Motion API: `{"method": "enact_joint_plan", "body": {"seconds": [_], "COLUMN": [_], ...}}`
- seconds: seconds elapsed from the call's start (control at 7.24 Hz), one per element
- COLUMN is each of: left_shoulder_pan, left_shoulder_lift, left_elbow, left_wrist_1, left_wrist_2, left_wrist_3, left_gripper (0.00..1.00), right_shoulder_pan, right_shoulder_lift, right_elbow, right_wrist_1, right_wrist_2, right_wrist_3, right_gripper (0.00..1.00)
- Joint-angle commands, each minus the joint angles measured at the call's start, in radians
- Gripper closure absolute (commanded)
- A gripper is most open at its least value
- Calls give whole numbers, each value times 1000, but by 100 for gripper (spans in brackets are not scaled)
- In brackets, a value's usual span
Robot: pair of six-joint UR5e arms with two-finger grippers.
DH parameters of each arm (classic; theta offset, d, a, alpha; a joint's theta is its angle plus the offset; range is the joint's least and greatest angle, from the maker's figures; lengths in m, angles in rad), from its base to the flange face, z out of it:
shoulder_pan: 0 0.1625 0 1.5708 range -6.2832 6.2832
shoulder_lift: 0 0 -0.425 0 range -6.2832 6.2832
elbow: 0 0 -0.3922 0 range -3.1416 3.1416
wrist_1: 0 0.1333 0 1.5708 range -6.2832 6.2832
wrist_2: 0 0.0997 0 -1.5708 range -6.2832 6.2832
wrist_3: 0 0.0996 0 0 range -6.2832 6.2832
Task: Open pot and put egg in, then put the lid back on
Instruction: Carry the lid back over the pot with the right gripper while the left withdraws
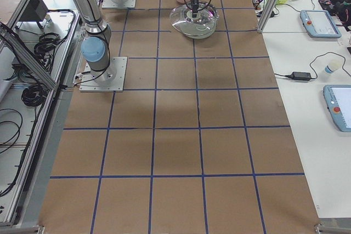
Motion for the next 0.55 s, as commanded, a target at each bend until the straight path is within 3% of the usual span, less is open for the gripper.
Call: {"method": "enact_joint_plan", "body": {"seconds": [0.0,0.14,0.41], "left_shoulder_pan": [15,7,1], "left_shoulder_lift": [102,96,84], "left_elbow": [61,119,158], "left_wrist_1": [-208,-290,-372], "left_wrist_2": [83,72,64], "left_wrist_3": [93,96,96], "left_gripper": [0,0,0], "right_shoulder_pan": [144,214,320], "right_shoulder_lift": [92,181,327], "right_elbow": [-13,-59,-171], "right_wrist_1": [-137,-206,-210], "right_wrist_2": [3,0,-58], "right_wrist_3": [145,290,368], "right_gripper": [100,99,99]}}
